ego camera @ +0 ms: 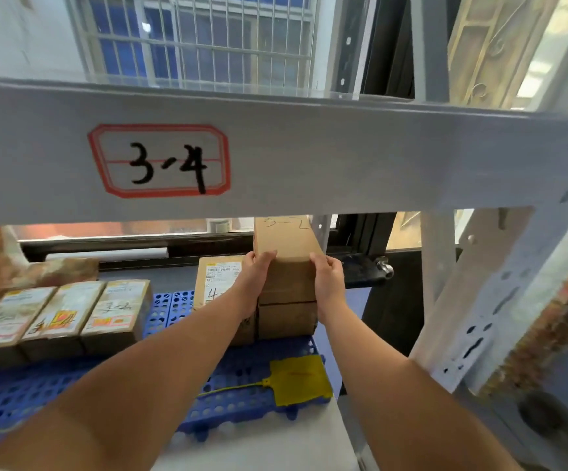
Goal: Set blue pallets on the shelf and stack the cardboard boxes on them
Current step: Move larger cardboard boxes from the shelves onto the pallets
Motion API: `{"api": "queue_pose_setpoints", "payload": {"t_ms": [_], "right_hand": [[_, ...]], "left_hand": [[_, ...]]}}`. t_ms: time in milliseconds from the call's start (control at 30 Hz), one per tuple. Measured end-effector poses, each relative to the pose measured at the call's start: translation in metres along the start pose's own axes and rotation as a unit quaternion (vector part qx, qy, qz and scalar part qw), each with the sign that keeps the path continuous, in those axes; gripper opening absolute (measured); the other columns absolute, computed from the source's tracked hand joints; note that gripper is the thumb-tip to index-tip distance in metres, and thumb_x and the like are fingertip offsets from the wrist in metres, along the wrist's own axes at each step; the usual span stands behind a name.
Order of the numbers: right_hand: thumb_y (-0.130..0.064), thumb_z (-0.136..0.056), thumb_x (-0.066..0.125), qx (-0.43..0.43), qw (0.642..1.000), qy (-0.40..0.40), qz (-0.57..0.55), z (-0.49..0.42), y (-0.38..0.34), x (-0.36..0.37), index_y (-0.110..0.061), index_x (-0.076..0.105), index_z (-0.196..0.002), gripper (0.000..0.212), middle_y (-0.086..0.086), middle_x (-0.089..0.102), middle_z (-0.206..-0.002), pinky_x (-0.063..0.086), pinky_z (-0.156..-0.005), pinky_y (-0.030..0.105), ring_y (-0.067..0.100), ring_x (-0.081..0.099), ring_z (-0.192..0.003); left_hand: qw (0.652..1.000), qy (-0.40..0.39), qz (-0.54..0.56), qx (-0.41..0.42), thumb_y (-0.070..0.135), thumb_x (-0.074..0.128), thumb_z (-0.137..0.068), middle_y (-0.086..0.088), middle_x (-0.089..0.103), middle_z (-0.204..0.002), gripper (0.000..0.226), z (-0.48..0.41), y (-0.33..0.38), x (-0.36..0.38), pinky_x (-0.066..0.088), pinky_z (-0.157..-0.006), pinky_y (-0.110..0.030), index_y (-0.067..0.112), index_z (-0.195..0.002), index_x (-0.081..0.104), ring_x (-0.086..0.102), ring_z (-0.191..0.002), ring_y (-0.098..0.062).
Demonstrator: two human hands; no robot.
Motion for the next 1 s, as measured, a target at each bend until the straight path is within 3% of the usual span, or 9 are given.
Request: {"api": "queue_pose_setpoints", "payload": {"t_ms": [67, 200, 367, 533, 600, 733, 833, 900, 1000], "right_hand": [[-0.049, -0.088, 0.054, -0.003, 1.000, 0.013, 0.001, 0.003, 0.001, -0.001, -0.022, 0.045, -0.123, 0.045, 0.009, 0.051, -0.124, 0.048, -0.096, 0.048, 0.026, 0.051, -0.111], [-0.048, -0.090, 0.053, -0.022, 0.998, 0.038, 0.036, 0.006, -0.002, -0.004, -0.022, 0.040, -0.131, 0.050, 0.011, 0.043, -0.135, 0.044, -0.083, 0.037, 0.025, 0.047, -0.112], [-0.045, -0.090, 0.051, -0.079, 0.976, 0.103, 0.173, 0.016, -0.023, -0.008, -0.024, 0.029, -0.141, 0.060, 0.015, 0.035, -0.142, 0.043, -0.098, 0.047, 0.031, 0.040, -0.125], [-0.027, -0.086, 0.058, -0.347, 0.861, 0.093, 0.359, 0.048, -0.071, 0.031, -0.018, 0.047, -0.127, 0.043, 0.007, 0.050, -0.132, 0.034, -0.109, 0.041, 0.024, 0.040, -0.127], [-0.026, -0.086, 0.057, -0.392, 0.819, 0.068, 0.414, 0.058, -0.074, 0.054, -0.019, 0.052, -0.122, 0.037, 0.006, 0.050, -0.135, 0.024, -0.115, 0.046, 0.027, 0.036, -0.134], [-0.026, -0.082, 0.061, -0.460, 0.743, 0.063, 0.482, 0.092, -0.079, 0.109, -0.020, 0.058, -0.114, 0.032, 0.008, 0.047, -0.139, -0.005, -0.113, 0.052, 0.032, 0.026, -0.142], [-0.022, -0.085, 0.059, -0.490, 0.725, -0.011, 0.484, 0.115, -0.076, 0.150, -0.016, 0.058, -0.116, 0.032, 0.010, 0.050, -0.135, 0.013, -0.116, 0.045, 0.030, 0.036, -0.135], [-0.021, -0.089, 0.054, -0.461, 0.746, -0.107, 0.469, 0.129, -0.064, 0.184, -0.014, 0.057, -0.117, 0.029, 0.010, 0.058, -0.123, 0.042, -0.100, 0.038, 0.026, 0.053, -0.115], [-0.022, -0.089, 0.048, -0.353, 0.759, -0.193, 0.511, 0.146, -0.036, 0.233, -0.017, 0.056, -0.116, 0.029, 0.009, 0.064, -0.112, 0.049, -0.078, 0.038, 0.029, 0.060, -0.098]], "left_hand": [[1.000, 0.009, 0.006, -0.004, 0.056, 0.054, -0.084, -0.009, 0.051, -0.126, 0.069, 0.001, -0.001, -0.001, 0.042, -0.103, -0.053, 0.026, -0.141, 0.030, 0.051, -0.116, -0.028], [0.998, 0.054, -0.018, 0.007, 0.071, 0.054, -0.061, -0.009, 0.044, -0.140, 0.098, 0.004, 0.000, -0.004, 0.037, -0.107, -0.053, 0.033, -0.147, 0.024, 0.045, -0.125, -0.030], [0.961, 0.169, -0.160, 0.147, 0.051, 0.046, -0.094, -0.012, 0.021, -0.154, 0.071, 0.024, 0.039, -0.013, 0.027, -0.113, -0.051, 0.017, -0.151, 0.021, 0.025, -0.140, -0.031], [0.881, 0.189, -0.340, 0.271, 0.028, 0.036, -0.103, -0.010, 0.046, -0.143, 0.042, 0.051, 0.075, -0.023, 0.024, -0.112, -0.039, 0.009, -0.140, 0.046, 0.037, -0.135, -0.027], [0.840, 0.175, -0.416, 0.301, 0.019, 0.040, -0.100, -0.010, 0.051, -0.139, 0.039, 0.057, 0.080, -0.029, 0.027, -0.111, -0.039, 0.008, -0.136, 0.051, 0.043, -0.130, -0.028], [0.778, 0.197, -0.553, 0.223, 0.019, 0.048, -0.095, -0.011, 0.033, -0.154, 0.053, 0.064, 0.060, -0.094, 0.023, -0.117, -0.041, 0.015, -0.146, 0.038, 0.026, -0.143, -0.029], [0.771, 0.221, -0.572, 0.174, 0.020, 0.047, -0.093, -0.012, 0.032, -0.154, 0.054, 0.077, 0.050, -0.147, 0.027, -0.116, -0.044, 0.016, -0.146, 0.038, 0.025, -0.143, -0.029], [0.746, 0.249, -0.598, 0.155, 0.022, 0.046, -0.092, -0.009, 0.035, -0.153, 0.050, 0.090, 0.049, -0.184, 0.030, -0.113, -0.043, 0.017, -0.142, 0.044, 0.025, -0.142, -0.027], [0.722, 0.270, -0.632, 0.086, 0.025, 0.041, -0.094, -0.007, 0.027, -0.156, 0.044, 0.111, 0.039, -0.237, 0.027, -0.112, -0.044, 0.020, -0.137, 0.051, 0.017, -0.145, -0.027]]}}
Point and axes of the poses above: each hand's wrist, its own z-axis away from the middle knuckle, its own x-axis out of the palm, y = z × x, the point moved 9 cm from there along -z, towards the middle knuckle
